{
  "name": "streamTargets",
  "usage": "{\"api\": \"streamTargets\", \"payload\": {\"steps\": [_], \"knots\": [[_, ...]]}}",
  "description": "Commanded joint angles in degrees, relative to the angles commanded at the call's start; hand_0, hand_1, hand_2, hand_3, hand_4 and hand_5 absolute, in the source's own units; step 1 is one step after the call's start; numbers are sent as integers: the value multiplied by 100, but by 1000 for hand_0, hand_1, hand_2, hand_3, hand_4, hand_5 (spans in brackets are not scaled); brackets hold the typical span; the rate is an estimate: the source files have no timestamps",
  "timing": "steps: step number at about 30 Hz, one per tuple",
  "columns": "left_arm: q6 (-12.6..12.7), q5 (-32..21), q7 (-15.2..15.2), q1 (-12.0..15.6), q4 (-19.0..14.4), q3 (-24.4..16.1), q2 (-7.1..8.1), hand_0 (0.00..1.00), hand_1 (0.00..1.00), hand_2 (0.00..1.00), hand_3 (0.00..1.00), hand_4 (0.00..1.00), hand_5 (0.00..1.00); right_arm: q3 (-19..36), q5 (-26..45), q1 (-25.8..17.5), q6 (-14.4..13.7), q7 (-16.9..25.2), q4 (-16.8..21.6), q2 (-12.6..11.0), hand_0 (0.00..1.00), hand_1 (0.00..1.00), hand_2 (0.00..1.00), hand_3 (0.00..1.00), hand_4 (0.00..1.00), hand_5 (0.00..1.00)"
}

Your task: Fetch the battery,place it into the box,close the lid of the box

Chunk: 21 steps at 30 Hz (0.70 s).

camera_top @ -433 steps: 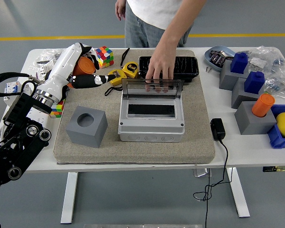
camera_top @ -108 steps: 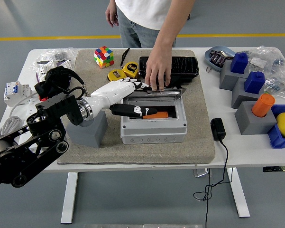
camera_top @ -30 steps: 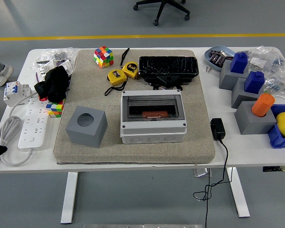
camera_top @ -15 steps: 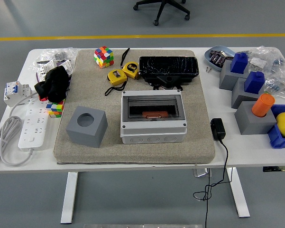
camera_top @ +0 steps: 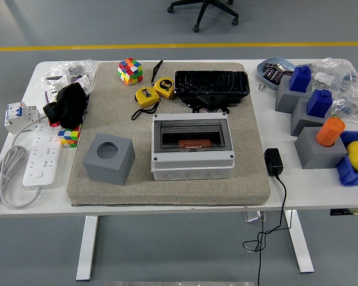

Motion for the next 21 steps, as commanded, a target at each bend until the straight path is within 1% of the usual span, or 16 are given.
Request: {"api": "streamTargets", "payload": {"steps": [1, 7, 21], "knots": [[13, -14, 0, -3, -1, 10, -8, 998, 961, 844, 766, 998, 998, -9, 11, 7, 7, -5, 3, 1, 998, 958, 926, 976, 998, 998], [57, 36, 25, -35, -19, 41, 1, 998, 953, 842, 764, 998, 998, -82, 69, 34, 50, -23, 5, -7, 998, 957, 922, 970, 998, 998], [153, 26, -36, 18, -28, 57, 16, 988, 931, 839, 766, 998, 998, -102, 62, -14, 165, -85, 6, -37, 998, 957, 918, 955, 998, 998]]}}
